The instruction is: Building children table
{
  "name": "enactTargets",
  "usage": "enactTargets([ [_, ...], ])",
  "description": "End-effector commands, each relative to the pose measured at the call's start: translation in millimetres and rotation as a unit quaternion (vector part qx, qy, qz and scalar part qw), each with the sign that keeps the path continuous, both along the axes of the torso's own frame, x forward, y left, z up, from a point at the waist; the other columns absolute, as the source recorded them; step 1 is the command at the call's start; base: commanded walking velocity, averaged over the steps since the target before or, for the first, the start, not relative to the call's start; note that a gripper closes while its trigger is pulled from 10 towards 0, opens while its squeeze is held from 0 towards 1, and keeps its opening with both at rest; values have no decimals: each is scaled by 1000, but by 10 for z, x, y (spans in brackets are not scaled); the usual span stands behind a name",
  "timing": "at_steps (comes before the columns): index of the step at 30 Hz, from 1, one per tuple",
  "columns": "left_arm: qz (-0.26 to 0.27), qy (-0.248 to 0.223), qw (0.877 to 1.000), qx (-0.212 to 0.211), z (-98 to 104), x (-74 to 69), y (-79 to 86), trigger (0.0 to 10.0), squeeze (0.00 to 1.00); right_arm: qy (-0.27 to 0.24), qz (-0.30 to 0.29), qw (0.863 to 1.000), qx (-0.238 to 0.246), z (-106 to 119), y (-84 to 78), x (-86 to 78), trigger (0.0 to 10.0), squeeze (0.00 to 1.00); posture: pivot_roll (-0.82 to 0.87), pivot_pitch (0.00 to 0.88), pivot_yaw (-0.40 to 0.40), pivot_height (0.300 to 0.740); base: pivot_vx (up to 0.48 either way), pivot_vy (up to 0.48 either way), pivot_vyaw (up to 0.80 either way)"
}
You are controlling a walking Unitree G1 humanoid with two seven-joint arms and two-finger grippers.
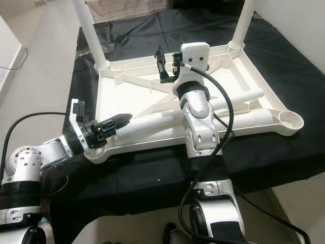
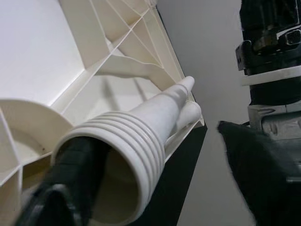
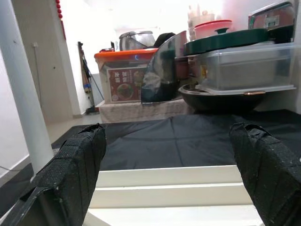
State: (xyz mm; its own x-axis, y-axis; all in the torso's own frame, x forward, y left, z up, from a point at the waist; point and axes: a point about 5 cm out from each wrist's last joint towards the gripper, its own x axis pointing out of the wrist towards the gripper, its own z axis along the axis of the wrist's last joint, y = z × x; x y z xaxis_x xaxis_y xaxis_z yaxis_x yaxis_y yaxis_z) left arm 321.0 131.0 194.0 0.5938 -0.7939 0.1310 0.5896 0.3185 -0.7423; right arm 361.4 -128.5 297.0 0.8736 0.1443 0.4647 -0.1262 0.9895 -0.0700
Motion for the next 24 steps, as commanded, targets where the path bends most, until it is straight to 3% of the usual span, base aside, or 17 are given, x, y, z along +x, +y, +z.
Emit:
enactTargets([
  [1,-8,10,1000,-9,-58,-22,-5,0,0,4,0,1000,4,-6,-4,-19,10000,0,-17,261,73,740,0,0,0],
  [18,-1,38,999,-26,-238,-69,17,0,0,-2,-4,1000,2,83,-30,-39,10000,0,-31,277,78,740,0,0,0],
  [24,13,30,998,-56,-233,-135,59,0,0,-8,-2,1000,3,113,-13,-42,10000,0,-33,266,75,740,0,0,0],
])
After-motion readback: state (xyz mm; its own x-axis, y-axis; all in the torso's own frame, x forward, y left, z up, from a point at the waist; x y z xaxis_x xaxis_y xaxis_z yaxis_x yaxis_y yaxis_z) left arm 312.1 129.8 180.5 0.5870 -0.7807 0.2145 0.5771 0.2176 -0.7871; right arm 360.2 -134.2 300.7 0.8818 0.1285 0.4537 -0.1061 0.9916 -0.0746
